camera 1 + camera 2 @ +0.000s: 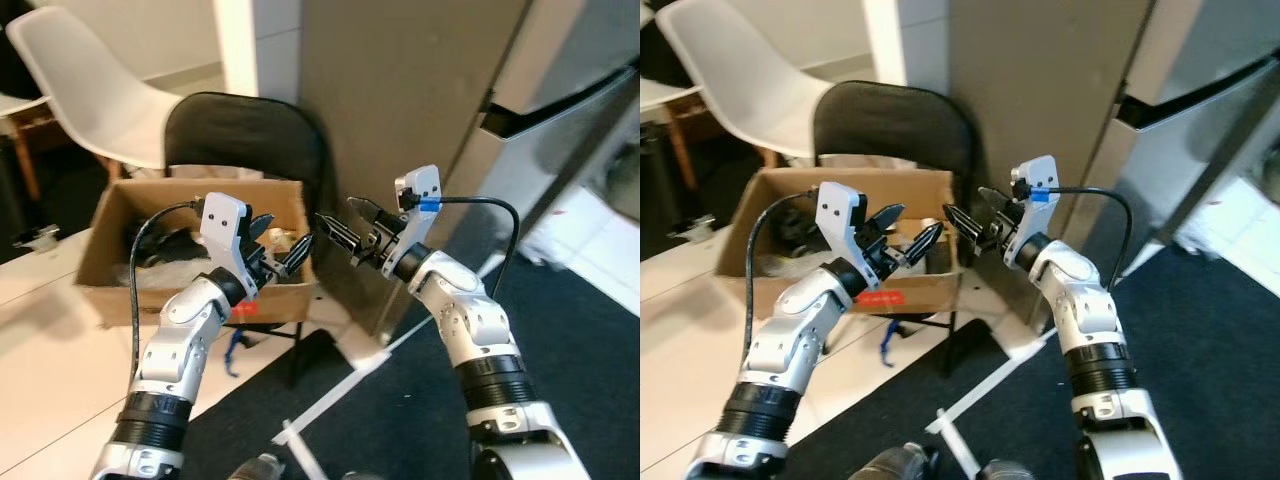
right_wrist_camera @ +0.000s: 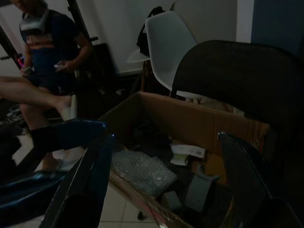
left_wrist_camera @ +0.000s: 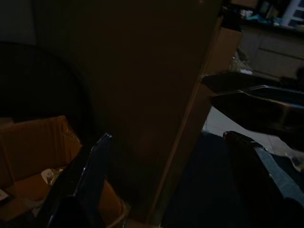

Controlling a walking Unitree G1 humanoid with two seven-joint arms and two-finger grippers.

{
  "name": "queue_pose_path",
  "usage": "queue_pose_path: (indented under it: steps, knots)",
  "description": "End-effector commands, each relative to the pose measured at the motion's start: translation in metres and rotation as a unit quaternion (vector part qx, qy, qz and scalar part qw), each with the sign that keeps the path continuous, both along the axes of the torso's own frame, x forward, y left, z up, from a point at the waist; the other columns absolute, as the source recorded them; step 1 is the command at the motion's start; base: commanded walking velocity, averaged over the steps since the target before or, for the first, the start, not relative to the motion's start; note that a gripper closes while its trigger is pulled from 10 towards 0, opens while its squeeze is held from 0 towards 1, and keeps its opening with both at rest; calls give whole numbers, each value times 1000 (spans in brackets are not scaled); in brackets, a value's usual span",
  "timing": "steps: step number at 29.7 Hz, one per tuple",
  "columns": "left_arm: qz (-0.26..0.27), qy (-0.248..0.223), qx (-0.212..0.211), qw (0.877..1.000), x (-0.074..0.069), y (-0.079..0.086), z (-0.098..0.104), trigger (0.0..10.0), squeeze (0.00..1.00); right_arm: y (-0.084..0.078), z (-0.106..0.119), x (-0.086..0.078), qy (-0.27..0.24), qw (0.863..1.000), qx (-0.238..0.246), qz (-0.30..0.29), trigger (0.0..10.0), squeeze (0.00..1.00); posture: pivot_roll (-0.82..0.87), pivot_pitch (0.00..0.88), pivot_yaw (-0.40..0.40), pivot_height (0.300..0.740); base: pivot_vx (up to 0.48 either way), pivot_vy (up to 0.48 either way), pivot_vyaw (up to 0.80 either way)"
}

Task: Picking trash to rubbish bin

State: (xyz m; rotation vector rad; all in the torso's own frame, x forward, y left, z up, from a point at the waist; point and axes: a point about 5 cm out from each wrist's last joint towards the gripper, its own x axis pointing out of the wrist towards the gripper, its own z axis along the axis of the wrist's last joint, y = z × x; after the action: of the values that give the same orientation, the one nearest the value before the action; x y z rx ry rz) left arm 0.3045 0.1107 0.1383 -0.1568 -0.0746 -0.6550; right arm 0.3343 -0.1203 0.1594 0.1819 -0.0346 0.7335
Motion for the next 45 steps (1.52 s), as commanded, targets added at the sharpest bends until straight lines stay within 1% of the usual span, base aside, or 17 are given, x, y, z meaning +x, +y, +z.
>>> queue_pose_path:
  steps: [1, 18, 24, 45]
  knots:
    - [-1, 10, 4, 1000, 0, 0, -4, 10000, 0, 1, 0, 0, -2, 1000, 0, 2, 10000, 0, -28, 0, -46, 740, 0, 0, 744]
    - [2, 10, 2, 1000, 0, 0, -4, 10000, 0, 1, -1, -1, 3, 1000, 3, 3, 10000, 0, -27, 0, -46, 740, 0, 0, 742]
    - [-3, 5, -4, 1000, -1, 0, -3, 10000, 0, 0, -2, 1, 11, 1000, 9, -8, 10000, 0, -27, 0, -46, 740, 0, 0, 0]
    - [-8, 0, -3, 1000, -2, 0, -2, 10000, 0, -1, -2, 2, 16, 1000, 4, -13, 10000, 0, -31, 0, -43, 740, 328, 0, 0]
